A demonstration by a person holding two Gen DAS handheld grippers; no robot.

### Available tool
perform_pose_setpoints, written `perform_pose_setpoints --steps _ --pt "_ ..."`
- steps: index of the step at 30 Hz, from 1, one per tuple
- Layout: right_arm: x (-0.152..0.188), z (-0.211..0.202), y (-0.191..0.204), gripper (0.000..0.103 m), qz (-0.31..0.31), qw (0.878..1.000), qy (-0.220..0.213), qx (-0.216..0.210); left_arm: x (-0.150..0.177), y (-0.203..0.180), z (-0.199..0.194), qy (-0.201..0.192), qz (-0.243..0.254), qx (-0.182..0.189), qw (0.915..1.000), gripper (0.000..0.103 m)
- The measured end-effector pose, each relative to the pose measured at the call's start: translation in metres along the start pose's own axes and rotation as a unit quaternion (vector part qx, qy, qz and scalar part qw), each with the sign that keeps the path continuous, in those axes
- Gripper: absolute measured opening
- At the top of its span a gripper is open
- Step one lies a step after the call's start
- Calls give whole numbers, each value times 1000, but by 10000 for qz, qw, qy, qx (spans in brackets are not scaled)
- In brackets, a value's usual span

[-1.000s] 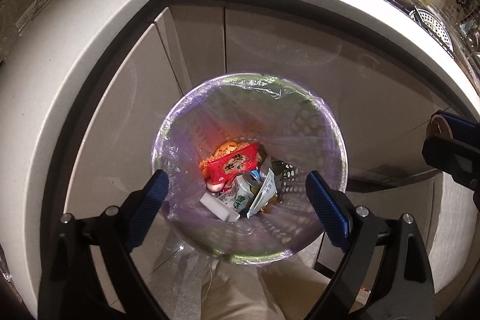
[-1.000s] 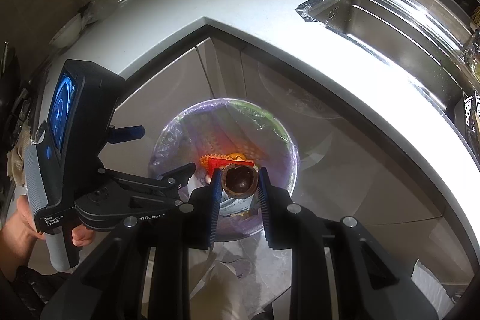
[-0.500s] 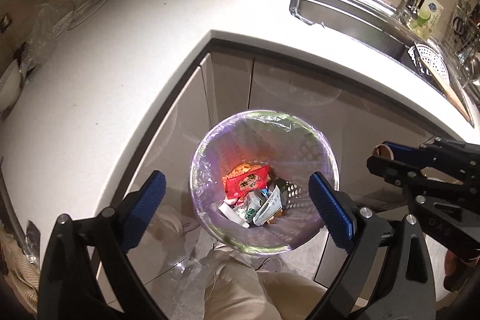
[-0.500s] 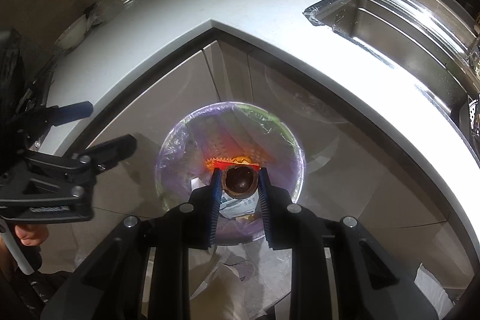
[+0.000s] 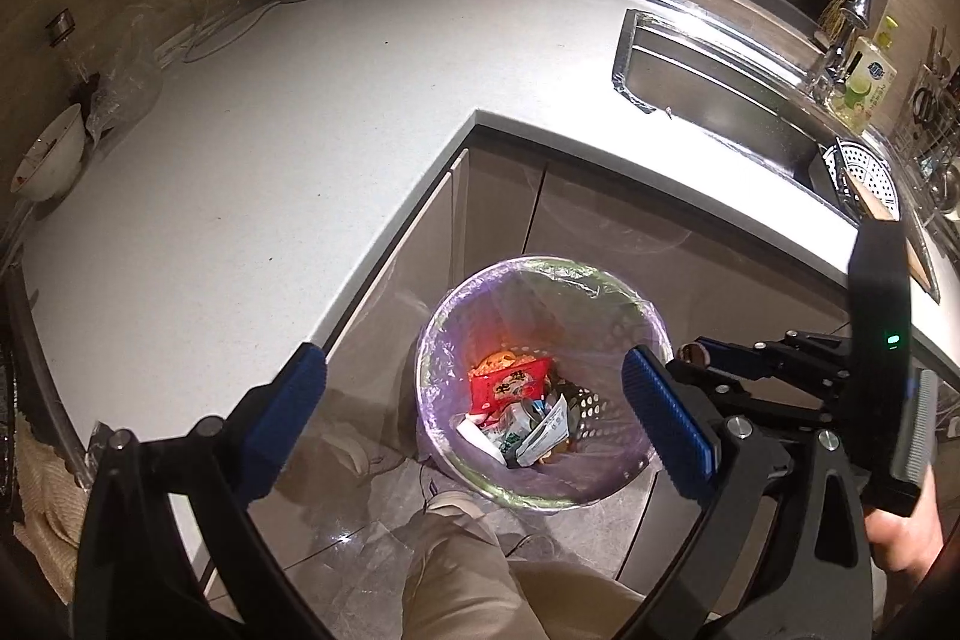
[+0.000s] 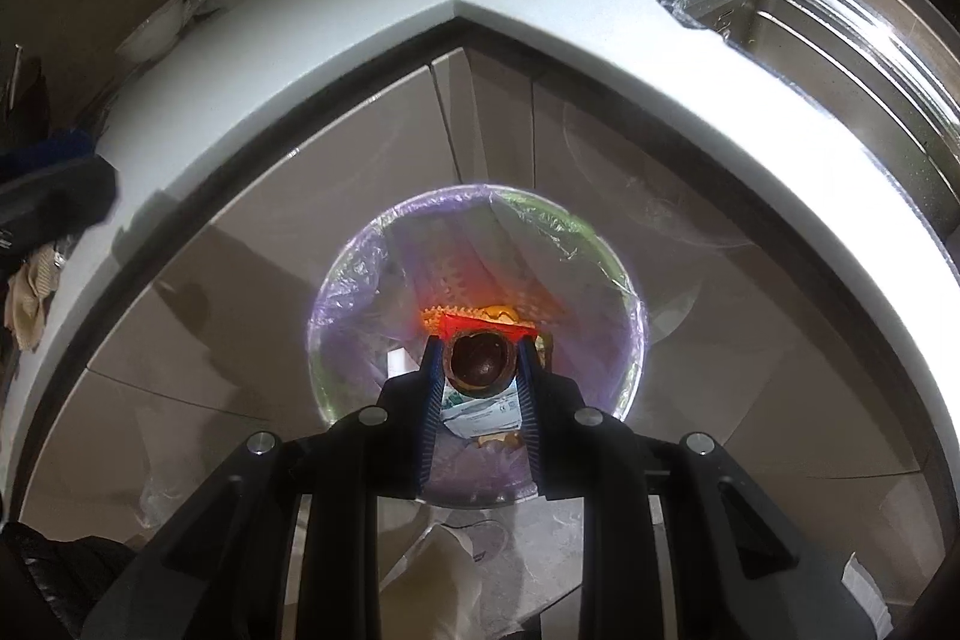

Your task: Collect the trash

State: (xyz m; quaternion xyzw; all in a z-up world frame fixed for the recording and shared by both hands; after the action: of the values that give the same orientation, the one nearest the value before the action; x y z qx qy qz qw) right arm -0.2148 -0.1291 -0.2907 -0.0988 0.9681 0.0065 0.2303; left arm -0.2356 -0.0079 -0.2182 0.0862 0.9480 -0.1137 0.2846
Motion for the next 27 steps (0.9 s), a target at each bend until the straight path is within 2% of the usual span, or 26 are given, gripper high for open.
perform_pose_setpoints --steps 8,14,15,17,19,27 --pt "22 77 15 25 -135 9981 591 -98 4 10 -3 1 -102 -134 9999 95" --pt "29 95 18 25 -139 9969 762 -101 5 18 -2 28 -149 -220 9996 95" --pt "29 96 18 29 -136 9968 784 -102 5 19 -1 41 -164 -214 9996 95" --pt "28 98 16 62 -109 9966 818 -41 5 21 -1 55 -176 -223 9996 95" --pt "26 95 14 70 -101 9972 742 36 5 20 0 77 -161 -218 9996 95" --pt "17 87 11 74 -62 9973 729 -14 2 14 2 96 -71 -196 9997 95"
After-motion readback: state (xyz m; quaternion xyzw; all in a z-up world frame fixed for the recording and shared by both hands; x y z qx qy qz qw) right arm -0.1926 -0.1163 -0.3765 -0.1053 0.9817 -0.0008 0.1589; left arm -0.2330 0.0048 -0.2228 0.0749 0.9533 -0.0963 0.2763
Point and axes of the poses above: each gripper's, at about its wrist camera, not at the fingertips, and z roughly the way its jaws point, y to its left, x to its underside, the point moved 7 cm from there along z, roughly the way its jaws point, and after that the axes turned 9 degrees about x, right-handed, at the moved point
